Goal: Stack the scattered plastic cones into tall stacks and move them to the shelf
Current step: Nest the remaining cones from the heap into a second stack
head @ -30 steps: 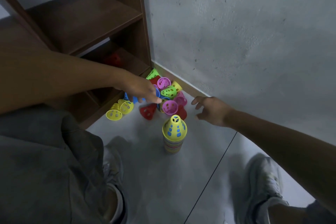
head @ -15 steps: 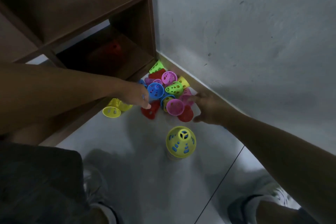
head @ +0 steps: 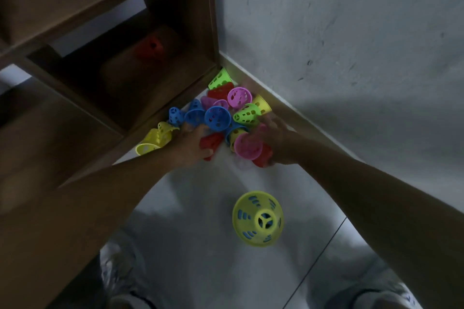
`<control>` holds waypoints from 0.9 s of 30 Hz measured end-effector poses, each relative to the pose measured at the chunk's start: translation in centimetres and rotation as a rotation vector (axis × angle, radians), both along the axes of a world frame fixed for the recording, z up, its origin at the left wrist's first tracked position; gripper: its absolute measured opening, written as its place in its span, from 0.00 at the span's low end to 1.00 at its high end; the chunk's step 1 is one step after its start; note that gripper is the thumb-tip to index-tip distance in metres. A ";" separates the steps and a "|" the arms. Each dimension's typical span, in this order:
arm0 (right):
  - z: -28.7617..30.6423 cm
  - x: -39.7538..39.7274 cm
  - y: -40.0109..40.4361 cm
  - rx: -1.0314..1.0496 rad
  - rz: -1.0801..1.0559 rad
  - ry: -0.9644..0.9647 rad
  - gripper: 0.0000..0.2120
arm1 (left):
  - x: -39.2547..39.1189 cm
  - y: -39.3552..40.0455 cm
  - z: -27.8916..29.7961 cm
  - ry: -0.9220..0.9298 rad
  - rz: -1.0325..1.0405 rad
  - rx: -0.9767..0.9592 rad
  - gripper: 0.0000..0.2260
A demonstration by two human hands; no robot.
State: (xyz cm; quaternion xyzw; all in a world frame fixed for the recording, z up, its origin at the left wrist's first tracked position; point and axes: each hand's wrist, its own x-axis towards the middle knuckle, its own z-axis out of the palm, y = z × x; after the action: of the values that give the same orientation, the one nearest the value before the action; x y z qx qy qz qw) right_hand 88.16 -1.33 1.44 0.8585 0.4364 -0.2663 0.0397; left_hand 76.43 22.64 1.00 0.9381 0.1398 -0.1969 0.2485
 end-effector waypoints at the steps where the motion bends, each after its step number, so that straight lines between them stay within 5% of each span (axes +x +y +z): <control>1: -0.8 0.0 0.0 -0.016 0.014 0.007 0.46 | -0.1 0.1 -0.7 0.015 0.031 -0.010 0.29; 6: -4.2 -0.2 -0.5 0.070 -0.079 0.062 0.55 | -1.3 -0.2 -2.3 0.042 0.099 -0.032 0.26; 27: -6.1 -1.6 -1.5 0.411 -0.445 0.075 0.40 | -2.2 -1.4 -3.9 0.099 0.239 -0.163 0.24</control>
State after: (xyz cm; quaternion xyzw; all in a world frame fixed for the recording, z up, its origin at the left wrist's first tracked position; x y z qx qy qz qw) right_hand 86.57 -2.79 -4.71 0.9126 0.2835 -0.2062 -0.2105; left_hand 74.21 21.21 -2.90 0.8805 0.2462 -0.2225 0.3385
